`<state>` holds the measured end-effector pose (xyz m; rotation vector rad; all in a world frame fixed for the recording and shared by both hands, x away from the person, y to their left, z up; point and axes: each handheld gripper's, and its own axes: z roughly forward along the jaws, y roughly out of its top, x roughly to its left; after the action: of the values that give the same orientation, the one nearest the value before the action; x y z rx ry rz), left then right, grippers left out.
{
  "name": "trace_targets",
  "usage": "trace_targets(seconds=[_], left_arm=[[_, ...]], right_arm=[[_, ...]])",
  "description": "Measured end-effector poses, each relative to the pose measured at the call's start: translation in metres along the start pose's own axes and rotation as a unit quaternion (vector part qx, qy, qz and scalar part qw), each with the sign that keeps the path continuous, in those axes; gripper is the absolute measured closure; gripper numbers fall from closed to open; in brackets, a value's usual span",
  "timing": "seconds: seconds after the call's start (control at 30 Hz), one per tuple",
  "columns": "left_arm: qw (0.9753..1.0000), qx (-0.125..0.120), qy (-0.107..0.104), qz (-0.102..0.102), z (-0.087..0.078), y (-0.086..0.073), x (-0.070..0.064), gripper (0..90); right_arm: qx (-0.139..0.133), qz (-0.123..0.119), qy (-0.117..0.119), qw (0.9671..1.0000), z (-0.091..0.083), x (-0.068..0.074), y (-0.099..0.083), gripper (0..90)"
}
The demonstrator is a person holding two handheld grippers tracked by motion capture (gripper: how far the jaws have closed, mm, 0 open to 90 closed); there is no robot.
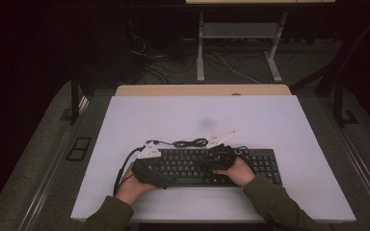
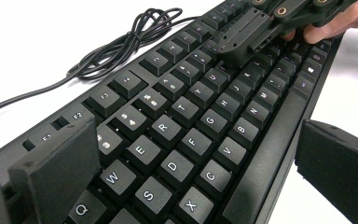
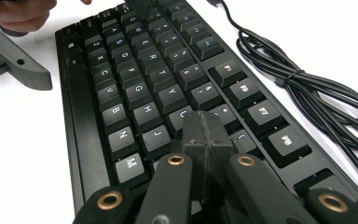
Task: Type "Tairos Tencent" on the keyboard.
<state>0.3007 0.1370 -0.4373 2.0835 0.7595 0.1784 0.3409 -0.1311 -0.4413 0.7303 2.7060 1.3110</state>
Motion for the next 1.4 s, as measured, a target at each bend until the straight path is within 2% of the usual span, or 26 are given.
trace_targets(seconds=[0.3, 0.83, 1.2, 1.27, 1.3, 1.4], left_arm=[[1.0, 0.001, -0.001, 0.001, 0.0, 0.0, 0.0, 0.0], [1.0, -0.001, 0.001, 0.003, 0.0, 0.001, -0.001, 0.0], [0.9999, -0.006, 0.006, 0.006, 0.0, 0.005, 0.001, 0.1], [0.9999, -0.01, 0.008, 0.005, 0.0, 0.006, 0.002, 2.2], [0.9999, -0.011, 0.009, 0.006, -0.001, 0.006, 0.002, 2.2], [0.9998, -0.015, 0.012, 0.005, -0.001, 0.007, 0.004, 3.5]], right_arm=[[0.001, 0.002, 0.0, 1.0, -0.001, 0.0, 0.001, 89.4], [-0.015, 0.003, 0.002, 0.9999, -0.008, 0.0, 0.004, 89.0], [-0.025, 0.013, 0.001, 0.9996, -0.012, -0.003, 0.005, 72.7], [-0.029, 0.017, 0.001, 0.9994, -0.012, -0.004, 0.005, 64.8], [-0.029, 0.017, 0.001, 0.9994, -0.012, -0.004, 0.005, 64.8], [-0.03, 0.022, 0.002, 0.9993, -0.012, -0.006, 0.004, 55.5]])
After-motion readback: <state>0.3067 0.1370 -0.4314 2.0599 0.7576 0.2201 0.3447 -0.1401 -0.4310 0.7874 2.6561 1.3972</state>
